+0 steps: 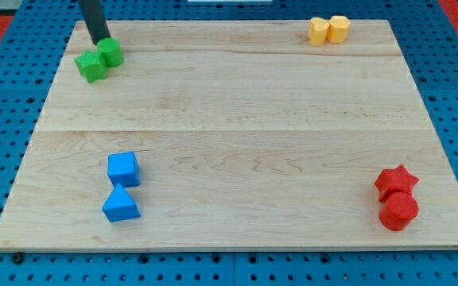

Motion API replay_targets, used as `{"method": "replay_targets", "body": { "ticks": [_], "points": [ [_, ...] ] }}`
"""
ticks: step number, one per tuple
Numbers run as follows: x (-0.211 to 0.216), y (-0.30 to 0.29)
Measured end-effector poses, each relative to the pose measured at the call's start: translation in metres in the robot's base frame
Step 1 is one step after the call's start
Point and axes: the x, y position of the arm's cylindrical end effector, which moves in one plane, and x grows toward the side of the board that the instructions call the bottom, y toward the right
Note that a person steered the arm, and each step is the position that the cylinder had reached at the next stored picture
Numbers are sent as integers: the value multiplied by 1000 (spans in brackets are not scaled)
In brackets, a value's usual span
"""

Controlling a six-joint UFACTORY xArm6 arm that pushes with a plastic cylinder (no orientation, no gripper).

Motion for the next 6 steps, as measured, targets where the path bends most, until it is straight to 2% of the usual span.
{"method": "replay_targets", "body": {
  "ticks": [1, 2, 3, 5, 6],
  "points": [
    [1, 7],
    [-16, -14],
    [8, -23],
    [90, -29],
    [82, 2]
  ]
}}
